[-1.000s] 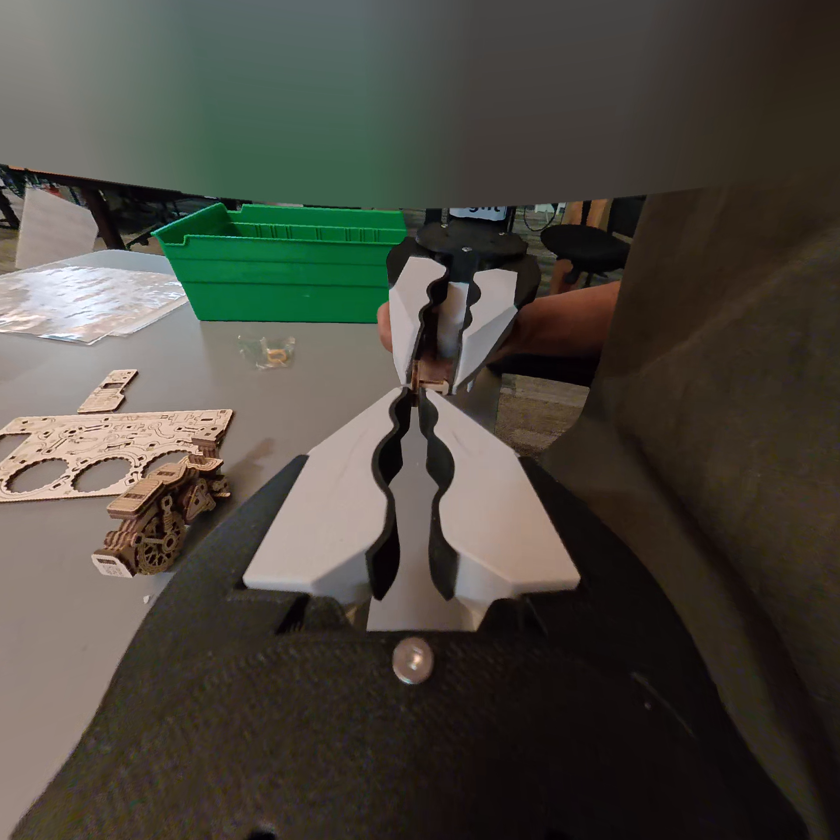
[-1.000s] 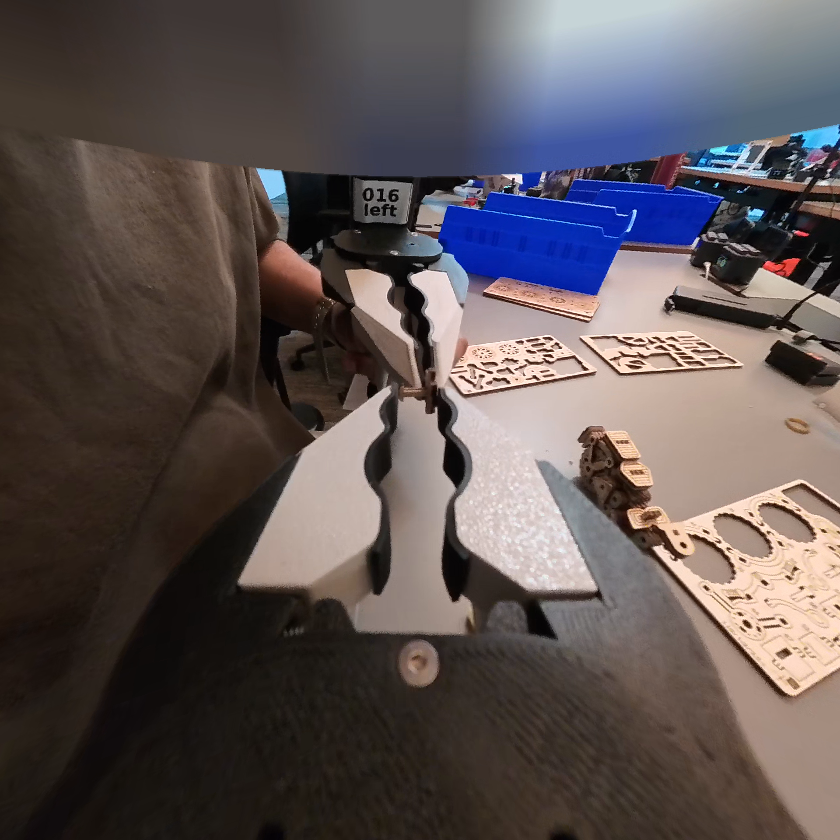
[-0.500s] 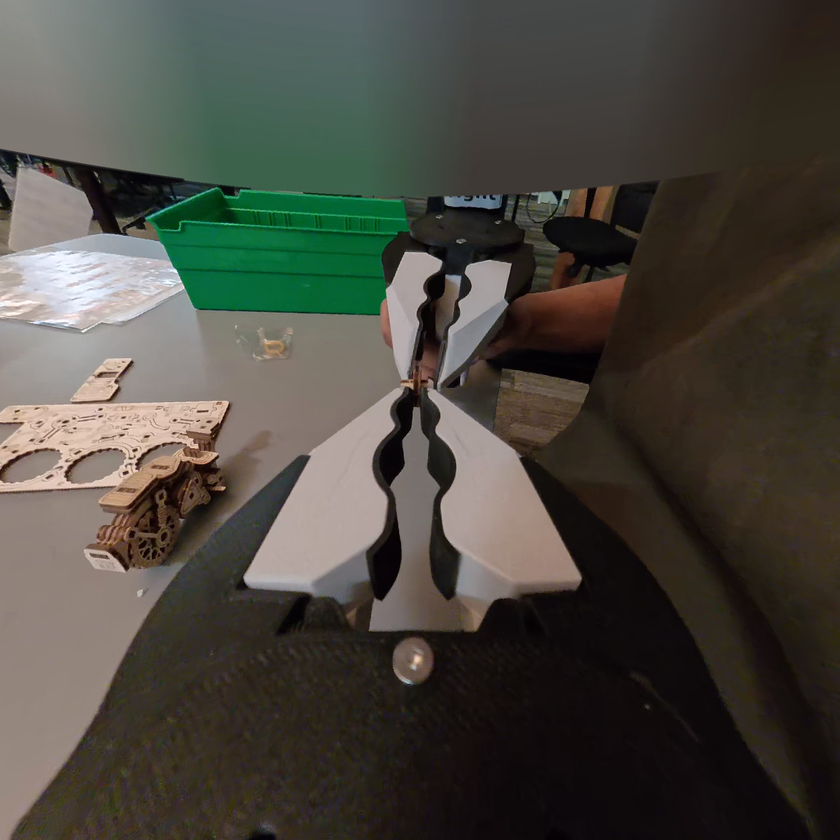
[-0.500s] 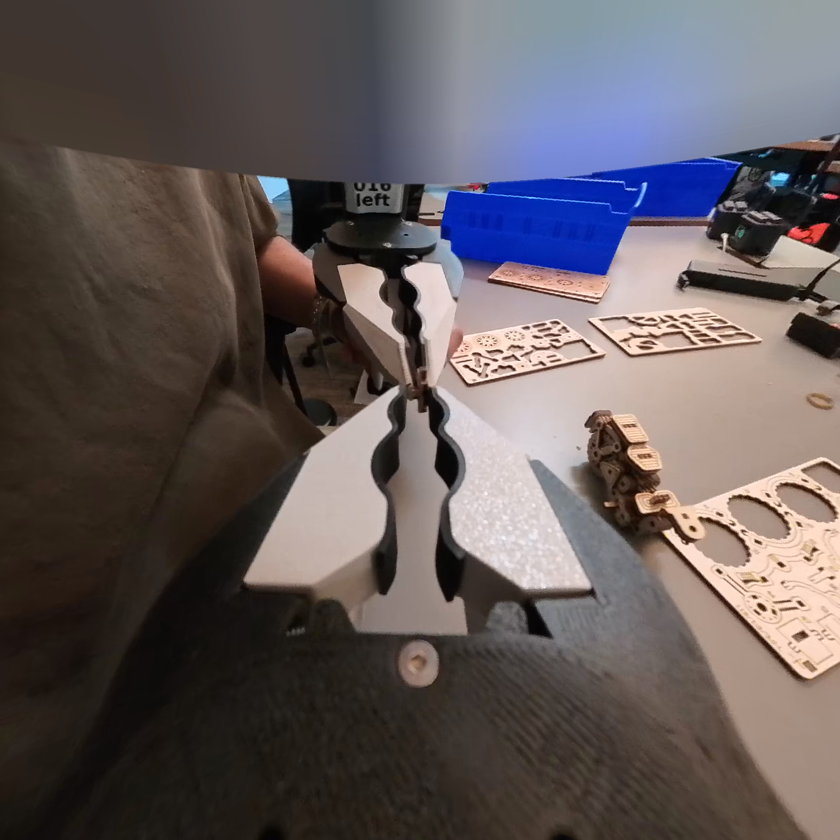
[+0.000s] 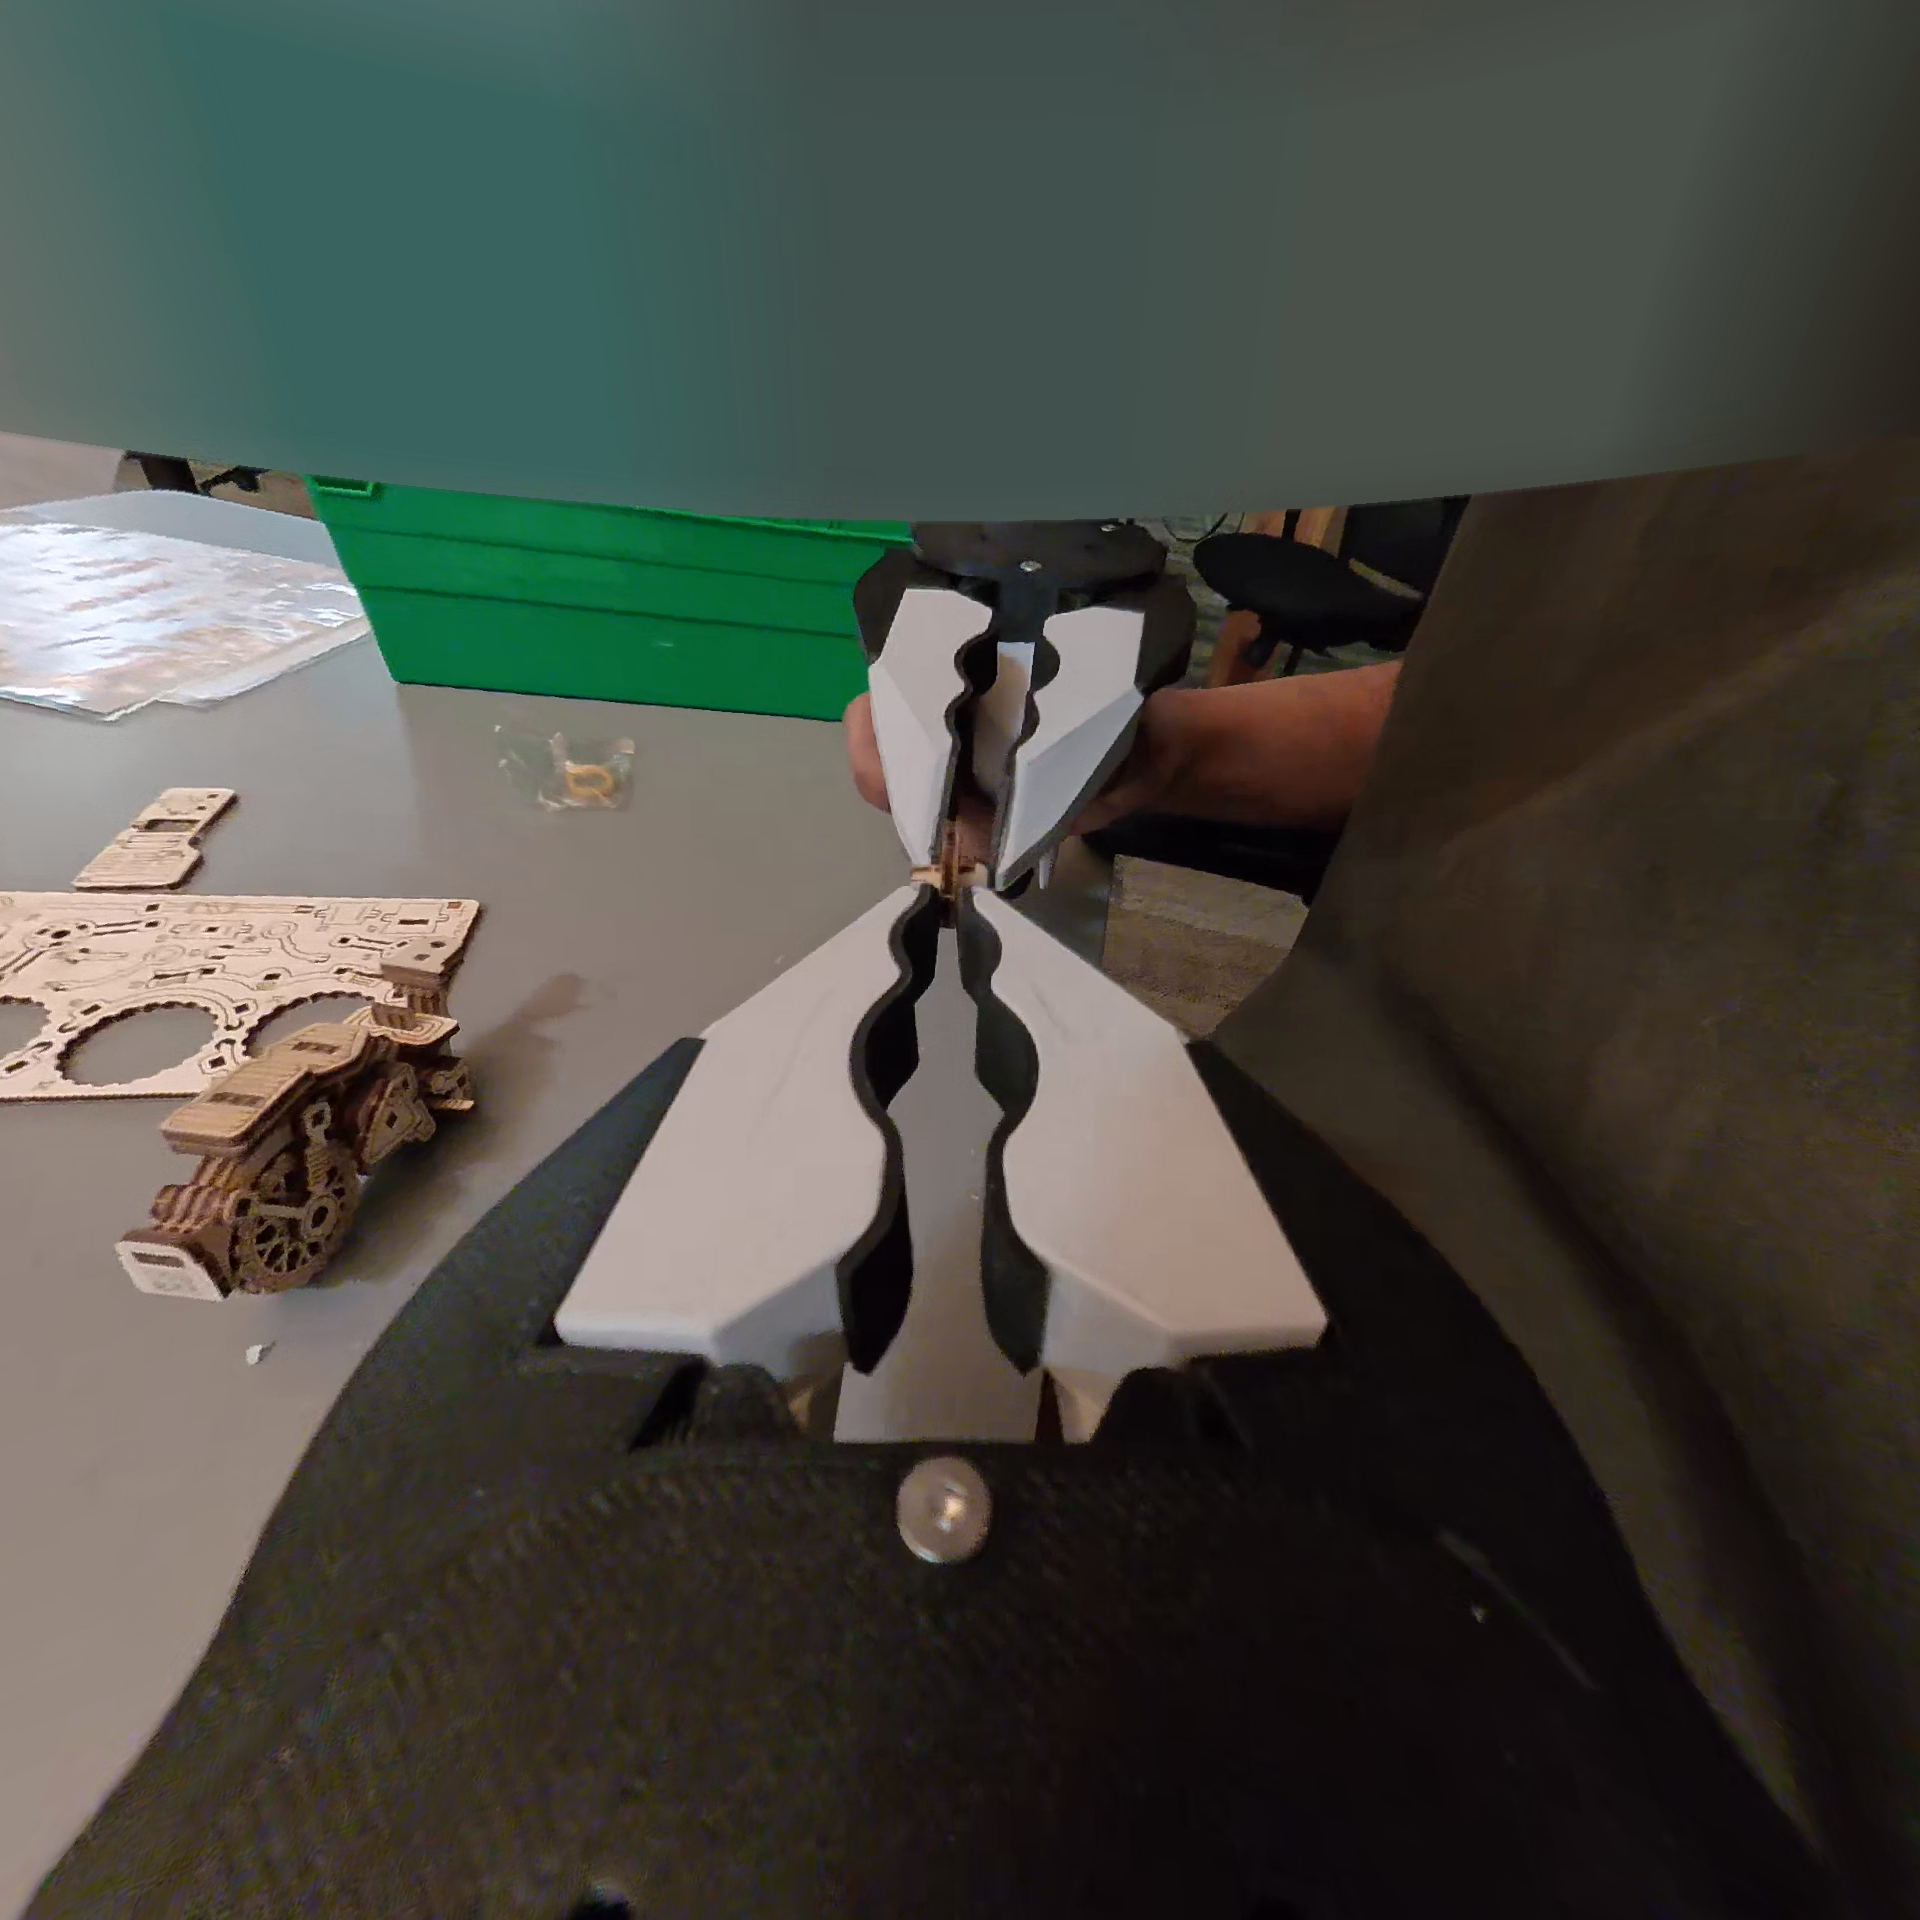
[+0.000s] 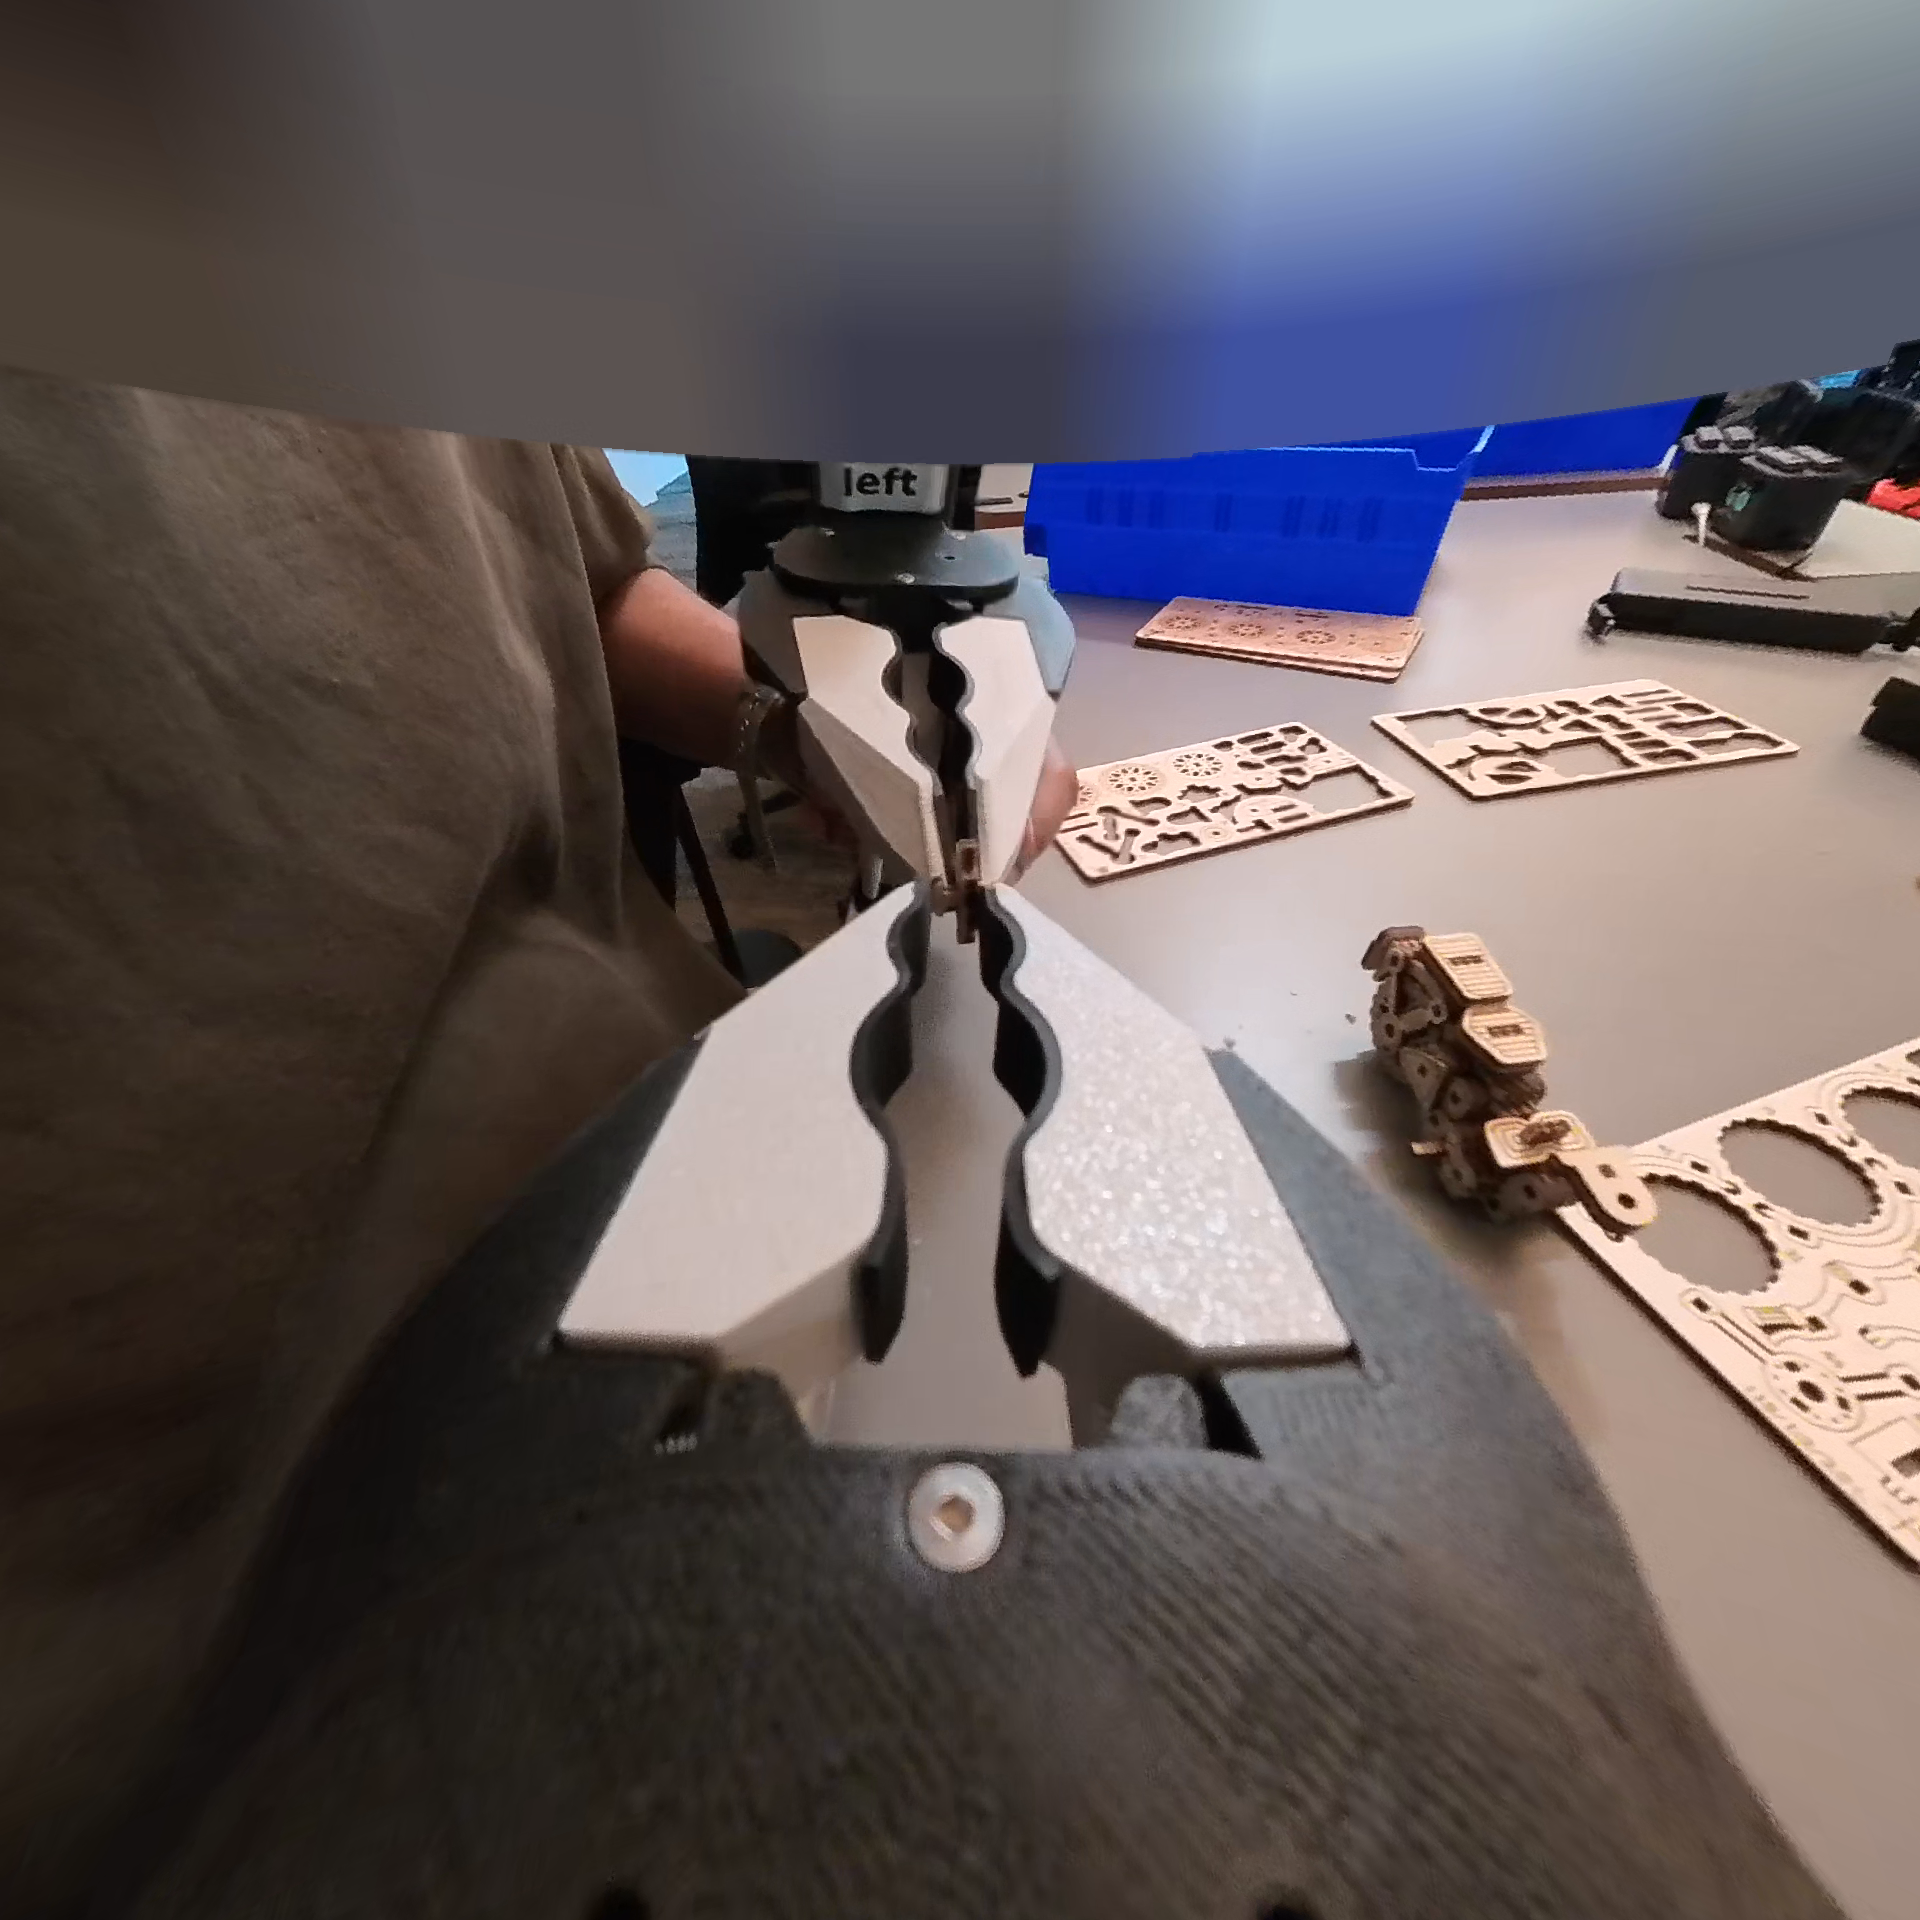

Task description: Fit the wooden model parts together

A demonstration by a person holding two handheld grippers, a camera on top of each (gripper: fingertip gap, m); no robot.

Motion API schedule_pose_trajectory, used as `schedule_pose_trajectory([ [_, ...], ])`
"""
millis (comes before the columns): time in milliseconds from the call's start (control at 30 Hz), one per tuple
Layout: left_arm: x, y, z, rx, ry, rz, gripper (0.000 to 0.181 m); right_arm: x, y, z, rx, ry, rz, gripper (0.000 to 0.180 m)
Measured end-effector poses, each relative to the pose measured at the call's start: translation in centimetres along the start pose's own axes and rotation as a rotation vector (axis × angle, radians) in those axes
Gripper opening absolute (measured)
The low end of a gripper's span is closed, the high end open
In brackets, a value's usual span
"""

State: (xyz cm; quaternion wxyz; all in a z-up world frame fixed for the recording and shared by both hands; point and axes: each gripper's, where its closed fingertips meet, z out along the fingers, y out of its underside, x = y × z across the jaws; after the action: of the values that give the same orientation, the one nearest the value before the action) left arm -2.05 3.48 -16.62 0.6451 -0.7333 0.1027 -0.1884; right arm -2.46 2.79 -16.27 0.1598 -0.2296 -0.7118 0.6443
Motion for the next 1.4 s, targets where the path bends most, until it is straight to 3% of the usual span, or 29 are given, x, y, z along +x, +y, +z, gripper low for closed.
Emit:
schedule_pose_trajectory([
  [400,0.18,-0.01,-0.22,0.004,0.099,-0.157,0.0,-0.37,-0.13,-0.12,0.066,-0.101,0.173,0.011],
  [1400,-0.41,0.83,0.03,-0.054,0.0,-0.048,0.0,0.49,0.8,0.05,-0.016,-0.032,0.131,0.003],
])
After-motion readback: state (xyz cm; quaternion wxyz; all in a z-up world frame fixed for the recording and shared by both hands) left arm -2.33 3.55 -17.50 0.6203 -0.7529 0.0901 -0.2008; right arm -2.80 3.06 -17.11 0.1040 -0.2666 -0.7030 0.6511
